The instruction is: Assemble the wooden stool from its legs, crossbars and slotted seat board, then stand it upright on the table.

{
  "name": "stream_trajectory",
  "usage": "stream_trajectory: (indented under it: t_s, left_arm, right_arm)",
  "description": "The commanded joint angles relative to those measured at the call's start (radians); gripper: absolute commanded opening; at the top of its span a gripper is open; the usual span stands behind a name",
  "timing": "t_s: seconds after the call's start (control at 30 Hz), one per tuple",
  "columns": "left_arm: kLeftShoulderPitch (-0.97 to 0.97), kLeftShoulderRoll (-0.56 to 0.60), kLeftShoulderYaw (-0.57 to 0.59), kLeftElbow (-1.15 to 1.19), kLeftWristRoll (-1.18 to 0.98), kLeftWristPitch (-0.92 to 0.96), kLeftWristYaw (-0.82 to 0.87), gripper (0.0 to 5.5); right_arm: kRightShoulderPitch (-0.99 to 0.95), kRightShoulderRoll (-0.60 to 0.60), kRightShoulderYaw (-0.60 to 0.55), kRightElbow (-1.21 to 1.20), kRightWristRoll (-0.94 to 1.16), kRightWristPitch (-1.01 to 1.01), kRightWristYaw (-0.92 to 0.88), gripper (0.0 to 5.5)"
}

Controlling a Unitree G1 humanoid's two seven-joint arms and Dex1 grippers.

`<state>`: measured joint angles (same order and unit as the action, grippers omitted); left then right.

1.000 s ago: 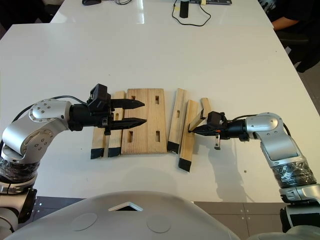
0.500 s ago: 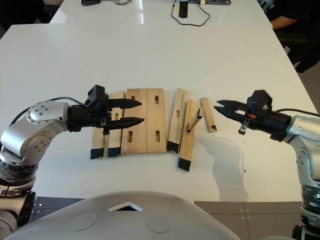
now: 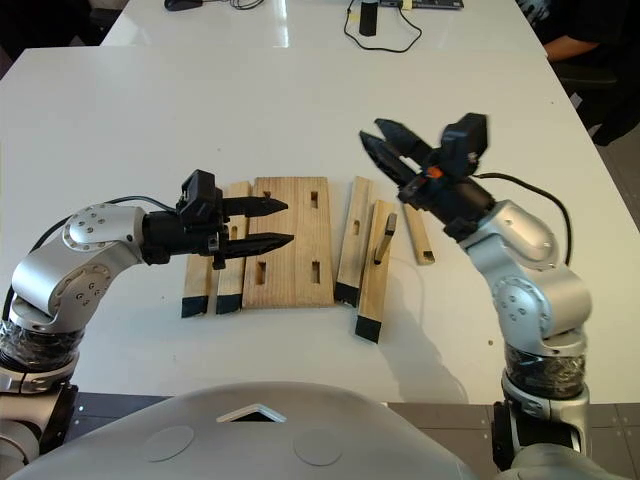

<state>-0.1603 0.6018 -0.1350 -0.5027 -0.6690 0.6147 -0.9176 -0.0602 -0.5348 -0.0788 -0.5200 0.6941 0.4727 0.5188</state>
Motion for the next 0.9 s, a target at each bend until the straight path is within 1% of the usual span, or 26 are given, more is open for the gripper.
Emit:
stream_trajectory:
  t_s: [0.03, 0.17, 0.43, 0.5, 0.63, 0.7, 0.77, 0.9]
  left_arm:
    - [0.002, -0.004, -0.018, 0.007, 0.025, -0.012, 0.005, 2.59]
    - [0.001, -0.003, -0.019, 0.009, 0.023, -0.016, 0.005, 2.59]
    - [0.001, 0.006, -0.017, 0.009, 0.019, -0.018, 0.001, 2.59]
    - [0.0, 0.007, -0.018, 0.009, 0.019, -0.017, -0.001, 2.59]
    - [-0.002, 0.009, -0.022, 0.013, 0.02, -0.016, -0.005, 2.59]
    - [-0.003, 0.011, -0.027, 0.014, 0.02, -0.016, -0.009, 2.59]
    - [0.0, 0.017, -0.026, 0.012, 0.018, -0.016, -0.015, 2.59]
    - [0.004, 0.022, -0.021, 0.014, 0.017, -0.016, -0.017, 2.59]
  right_arm:
    - [-0.049, -0.003, 0.045, 0.025, -0.075, -0.018, 0.023, 1.42]
    - [-0.046, -0.007, 0.05, 0.01, -0.096, -0.018, 0.045, 1.42]
    - [-0.065, 0.0, 0.015, -0.066, -0.053, 0.019, 0.031, 1.42]
    - [-0.026, -0.014, 0.073, -0.046, -0.124, -0.002, 0.048, 1.42]
    - [0.13, -0.074, 0.283, 0.13, -0.372, -0.113, 0.104, 1.42]
    - [0.19, -0.088, 0.317, 0.213, -0.434, -0.179, 0.123, 1.42]
    - [0.217, -0.094, 0.296, 0.214, -0.425, -0.206, 0.133, 1.42]
    - [0.165, -0.076, 0.184, 0.073, -0.265, -0.169, 0.13, 1.42]
